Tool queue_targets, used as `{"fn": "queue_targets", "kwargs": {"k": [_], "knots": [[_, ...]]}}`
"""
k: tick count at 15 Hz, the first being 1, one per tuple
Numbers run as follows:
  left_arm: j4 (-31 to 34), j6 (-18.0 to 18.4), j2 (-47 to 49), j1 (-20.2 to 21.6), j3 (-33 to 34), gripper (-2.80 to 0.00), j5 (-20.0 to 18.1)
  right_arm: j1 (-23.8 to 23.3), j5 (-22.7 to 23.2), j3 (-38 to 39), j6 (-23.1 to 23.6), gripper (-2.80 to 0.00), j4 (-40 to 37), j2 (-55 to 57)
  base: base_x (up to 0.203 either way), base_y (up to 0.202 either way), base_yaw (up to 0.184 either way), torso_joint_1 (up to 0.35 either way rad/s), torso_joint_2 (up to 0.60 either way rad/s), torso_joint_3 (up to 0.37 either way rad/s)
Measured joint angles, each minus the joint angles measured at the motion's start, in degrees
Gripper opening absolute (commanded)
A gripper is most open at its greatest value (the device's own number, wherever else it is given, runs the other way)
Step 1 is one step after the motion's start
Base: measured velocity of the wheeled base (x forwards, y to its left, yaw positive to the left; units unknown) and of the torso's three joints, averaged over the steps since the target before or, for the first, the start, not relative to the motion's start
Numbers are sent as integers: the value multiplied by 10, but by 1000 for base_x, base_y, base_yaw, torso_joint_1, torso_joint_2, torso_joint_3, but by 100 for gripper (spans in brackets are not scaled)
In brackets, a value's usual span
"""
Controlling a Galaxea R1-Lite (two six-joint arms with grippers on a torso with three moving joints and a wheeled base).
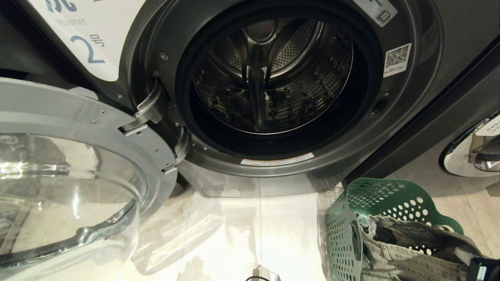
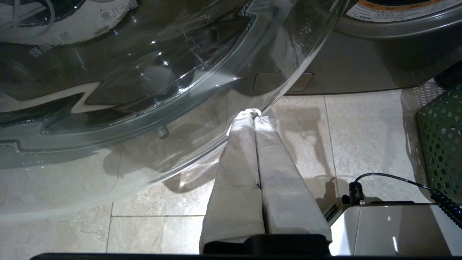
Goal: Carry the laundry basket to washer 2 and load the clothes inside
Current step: Place the clothes into the washing machine
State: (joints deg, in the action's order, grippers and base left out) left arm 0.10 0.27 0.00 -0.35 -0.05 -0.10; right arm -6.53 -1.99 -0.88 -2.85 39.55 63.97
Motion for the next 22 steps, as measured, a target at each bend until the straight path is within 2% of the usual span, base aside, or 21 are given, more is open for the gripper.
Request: {"fn": "queue_targets", "kwargs": {"k": [3,5,10,13,17,19,22], "knots": [[0,0,0,0,0,-280,0,2,-3,-11,85,-280,-4,-114,0,0,0,0,0,0],[0,0,0,0,0,-280,0,20,-3,-56,114,-280,-11,-157,0,0,0,0,0,0],[0,0,0,0,0,-280,0,90,-2,-202,119,-280,-108,-187,0,0,0,0,0,0],[0,0,0,0,0,-280,0,143,0,-253,119,-280,-165,-182,0,0,0,0,0,0],[0,0,0,0,0,-280,0,222,-8,-297,144,-280,-163,-131,0,0,0,0,0,0],[0,0,0,0,0,-280,0,256,-28,-336,156,-280,-151,-88,0,0,0,0,0,0],[0,0,0,0,0,-280,0,324,-75,-407,162,-280,-92,-9,0,0,0,0,0,0]]}}
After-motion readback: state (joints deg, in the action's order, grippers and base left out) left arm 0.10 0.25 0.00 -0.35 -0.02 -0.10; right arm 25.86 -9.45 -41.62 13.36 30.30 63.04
